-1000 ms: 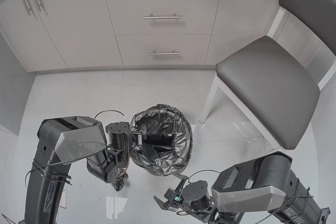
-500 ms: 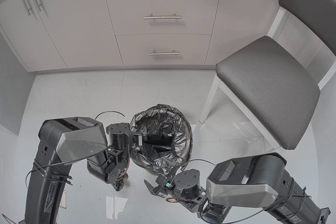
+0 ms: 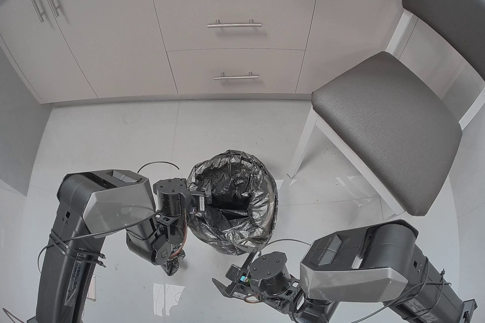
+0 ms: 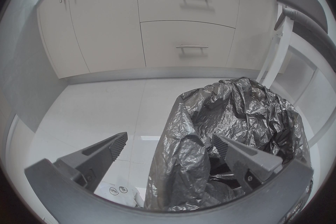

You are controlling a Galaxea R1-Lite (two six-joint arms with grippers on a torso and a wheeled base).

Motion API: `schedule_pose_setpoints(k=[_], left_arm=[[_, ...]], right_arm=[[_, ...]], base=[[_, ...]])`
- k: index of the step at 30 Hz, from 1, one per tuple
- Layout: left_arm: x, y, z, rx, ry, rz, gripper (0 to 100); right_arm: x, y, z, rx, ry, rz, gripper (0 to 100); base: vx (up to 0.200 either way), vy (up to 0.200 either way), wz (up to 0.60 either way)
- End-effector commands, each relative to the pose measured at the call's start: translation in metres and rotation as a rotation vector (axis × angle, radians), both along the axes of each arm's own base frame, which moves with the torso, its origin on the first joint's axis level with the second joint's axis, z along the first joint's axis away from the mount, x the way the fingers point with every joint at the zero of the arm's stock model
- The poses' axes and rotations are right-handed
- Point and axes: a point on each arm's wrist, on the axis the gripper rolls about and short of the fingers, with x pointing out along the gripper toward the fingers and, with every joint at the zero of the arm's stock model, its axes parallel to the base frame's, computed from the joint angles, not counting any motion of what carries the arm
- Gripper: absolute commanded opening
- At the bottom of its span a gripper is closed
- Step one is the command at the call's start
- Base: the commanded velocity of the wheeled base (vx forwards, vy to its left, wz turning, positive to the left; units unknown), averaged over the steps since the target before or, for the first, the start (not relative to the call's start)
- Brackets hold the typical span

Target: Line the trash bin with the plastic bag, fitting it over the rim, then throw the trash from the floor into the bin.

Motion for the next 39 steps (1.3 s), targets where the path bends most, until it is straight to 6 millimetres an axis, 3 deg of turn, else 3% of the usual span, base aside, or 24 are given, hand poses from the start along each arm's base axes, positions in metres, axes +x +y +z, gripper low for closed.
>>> schedule_pose_setpoints(k=[1,15,19,26,34,39], left_arm=[[0.0,0.001,-0.005,0.004,0.01,0.002,100],[0.0,0.001,-0.006,-0.002,-0.004,0.002,100],[0.0,0.001,-0.006,-0.007,-0.014,0.002,100],[0.0,-0.002,-0.007,-0.007,-0.015,-0.005,100],[-0.001,-0.002,-0.009,-0.005,-0.009,-0.005,100],[-0.001,-0.002,-0.009,-0.006,-0.011,-0.005,100]], right_arm=[[-0.004,0.003,0.006,0.001,0.002,0.019,100],[-0.015,-0.001,0.011,0.072,0.028,-0.036,100],[0.002,0.003,0.031,0.193,-0.095,-0.206,100],[0.028,-0.006,0.039,0.222,-0.153,-0.359,100],[0.066,-0.007,0.04,0.256,-0.232,-0.431,100],[0.065,-0.015,0.028,0.214,-0.211,-0.442,100]], base=[[0.0,0.0,0.0],[0.0,0.0,0.0],[0.0,0.0,0.0],[0.0,0.0,0.0],[0.0,0.0,0.0],[0.0,0.0,0.0]])
